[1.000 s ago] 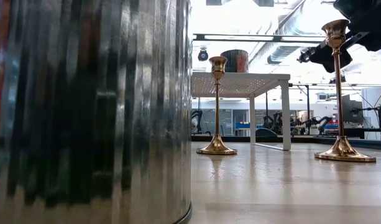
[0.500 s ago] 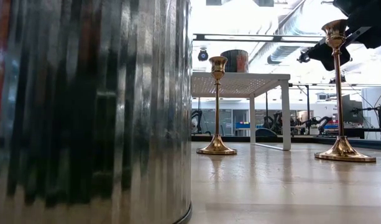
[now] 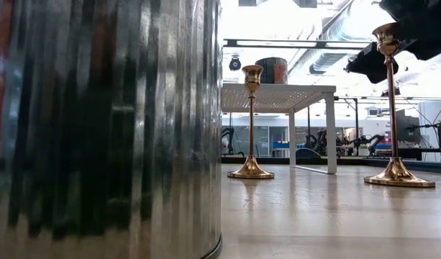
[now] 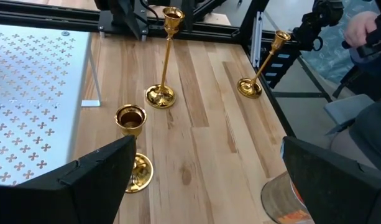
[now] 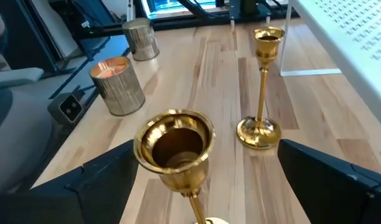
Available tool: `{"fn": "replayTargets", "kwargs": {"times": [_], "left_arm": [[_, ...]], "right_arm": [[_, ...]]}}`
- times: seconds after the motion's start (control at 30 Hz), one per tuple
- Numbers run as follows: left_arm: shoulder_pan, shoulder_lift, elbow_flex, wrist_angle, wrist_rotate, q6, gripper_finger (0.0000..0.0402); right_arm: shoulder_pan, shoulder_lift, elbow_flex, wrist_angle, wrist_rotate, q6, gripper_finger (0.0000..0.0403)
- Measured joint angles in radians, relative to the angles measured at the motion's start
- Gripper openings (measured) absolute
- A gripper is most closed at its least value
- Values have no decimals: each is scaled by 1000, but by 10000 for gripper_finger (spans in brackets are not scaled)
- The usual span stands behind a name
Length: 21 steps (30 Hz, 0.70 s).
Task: Pick & Place candle stick holders
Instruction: Put the middle right gold holder on the shelf
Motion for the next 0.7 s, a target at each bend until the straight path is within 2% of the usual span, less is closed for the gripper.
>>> {"fn": "replayTargets", "kwargs": {"times": [0.43,0.7], "left_arm": [[0,0,0,0,0,0,395],[0,0,0,0,0,0,395]], "right_arm": [[0,7,0,-5,-25,-19,373],[0,7,0,-6,0,-38,344]]}}
